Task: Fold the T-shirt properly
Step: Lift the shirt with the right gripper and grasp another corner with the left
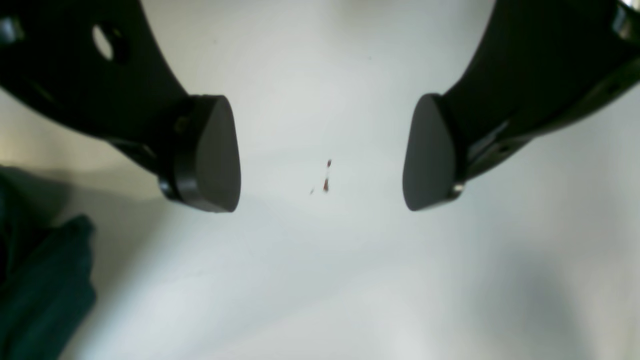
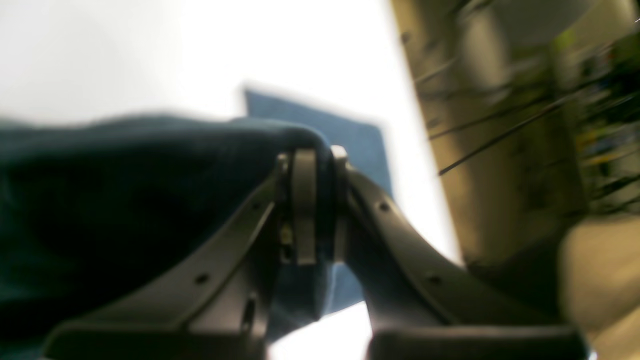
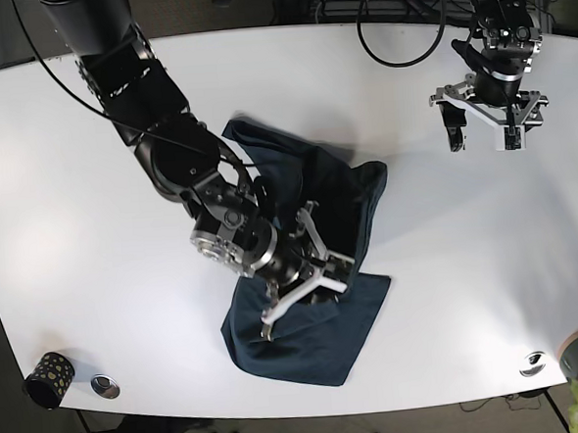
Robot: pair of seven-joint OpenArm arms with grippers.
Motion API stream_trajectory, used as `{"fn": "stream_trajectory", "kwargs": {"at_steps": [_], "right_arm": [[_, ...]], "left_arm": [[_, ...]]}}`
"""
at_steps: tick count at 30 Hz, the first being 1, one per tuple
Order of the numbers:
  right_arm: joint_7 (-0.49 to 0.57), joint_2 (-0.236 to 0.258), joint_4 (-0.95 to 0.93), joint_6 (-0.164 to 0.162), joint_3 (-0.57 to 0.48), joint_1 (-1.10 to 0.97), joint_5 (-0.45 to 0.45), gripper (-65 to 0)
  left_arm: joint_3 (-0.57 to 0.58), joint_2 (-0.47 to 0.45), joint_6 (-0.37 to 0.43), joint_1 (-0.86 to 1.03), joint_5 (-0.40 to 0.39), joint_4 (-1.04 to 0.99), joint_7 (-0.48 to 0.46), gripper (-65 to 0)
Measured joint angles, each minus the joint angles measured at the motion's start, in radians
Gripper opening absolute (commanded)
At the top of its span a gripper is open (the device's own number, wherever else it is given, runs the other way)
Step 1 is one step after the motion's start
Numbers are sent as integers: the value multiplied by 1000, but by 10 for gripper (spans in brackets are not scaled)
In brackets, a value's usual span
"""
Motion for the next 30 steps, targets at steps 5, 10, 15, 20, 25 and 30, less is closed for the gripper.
{"fn": "stream_trajectory", "kwargs": {"at_steps": [5,10,15,20,25,30], "right_arm": [[-57,-19,2,4,-2,155,2,-650],[-64,-34,3,4,-1,303,8,-650],[-85,-34,-1,19,-2,434,15,-650],[-82,-36,-5,49,-2,567,19,-650],[-85,-37,-52,53,-2,673,19,-650],[-87,-37,-86,53,-2,752,18,-650]], "left_arm": [[43,-29,1,-19,3,0,10,-175],[83,-28,1,-65,3,1,8,-175],[166,-55,4,-124,4,0,8,-175],[250,-59,-1,-189,-1,-16,6,-175],[287,-57,0,-257,1,-96,8,-172],[283,-56,5,-324,4,-171,8,-172]]}}
